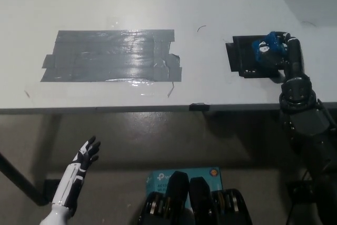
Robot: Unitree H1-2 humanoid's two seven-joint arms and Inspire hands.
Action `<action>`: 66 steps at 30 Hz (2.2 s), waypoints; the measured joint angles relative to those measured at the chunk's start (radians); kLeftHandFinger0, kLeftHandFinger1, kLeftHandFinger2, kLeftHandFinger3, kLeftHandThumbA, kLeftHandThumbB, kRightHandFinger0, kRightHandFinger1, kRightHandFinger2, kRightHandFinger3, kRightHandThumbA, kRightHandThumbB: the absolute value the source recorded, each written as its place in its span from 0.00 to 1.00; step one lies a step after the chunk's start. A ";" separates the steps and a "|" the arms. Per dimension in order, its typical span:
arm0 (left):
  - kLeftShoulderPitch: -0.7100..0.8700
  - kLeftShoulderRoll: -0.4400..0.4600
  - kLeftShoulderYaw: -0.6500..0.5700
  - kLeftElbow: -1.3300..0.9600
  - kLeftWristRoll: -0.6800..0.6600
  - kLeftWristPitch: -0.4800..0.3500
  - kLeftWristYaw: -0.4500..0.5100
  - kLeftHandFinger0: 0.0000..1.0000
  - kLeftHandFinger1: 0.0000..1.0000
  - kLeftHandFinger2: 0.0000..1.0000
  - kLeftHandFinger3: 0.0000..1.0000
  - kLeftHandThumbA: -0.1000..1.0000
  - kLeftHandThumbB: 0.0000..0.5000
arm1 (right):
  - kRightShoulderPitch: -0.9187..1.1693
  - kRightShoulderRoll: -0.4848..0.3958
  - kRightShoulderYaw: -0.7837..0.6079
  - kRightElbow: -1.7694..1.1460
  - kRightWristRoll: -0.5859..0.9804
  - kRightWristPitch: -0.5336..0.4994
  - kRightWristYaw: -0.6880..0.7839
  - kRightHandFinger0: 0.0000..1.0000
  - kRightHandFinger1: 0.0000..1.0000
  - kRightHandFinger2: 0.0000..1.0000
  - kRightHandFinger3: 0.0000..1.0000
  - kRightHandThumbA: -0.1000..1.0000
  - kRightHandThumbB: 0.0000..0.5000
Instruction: A rubick's cube is kept in the black marked spot on the table and the robot uses its right arm to pick it up and hands it to a person
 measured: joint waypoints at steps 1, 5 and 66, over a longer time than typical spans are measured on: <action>-0.001 0.000 0.000 0.000 0.001 0.000 0.000 1.00 1.00 1.00 1.00 1.00 0.67 | -0.001 -0.001 0.005 0.002 -0.001 0.000 -0.001 0.00 0.37 0.79 0.72 0.00 0.48; -0.014 0.001 0.000 -0.003 0.005 0.007 0.000 1.00 1.00 1.00 1.00 1.00 0.65 | -0.011 -0.006 0.024 0.020 -0.005 -0.001 -0.001 0.08 0.54 0.91 0.77 0.00 0.47; -0.042 0.008 -0.007 0.025 0.043 0.017 0.000 1.00 1.00 1.00 1.00 1.00 0.54 | 0.023 0.153 -0.168 -0.727 0.463 0.316 0.116 0.07 0.58 0.91 0.86 0.00 0.30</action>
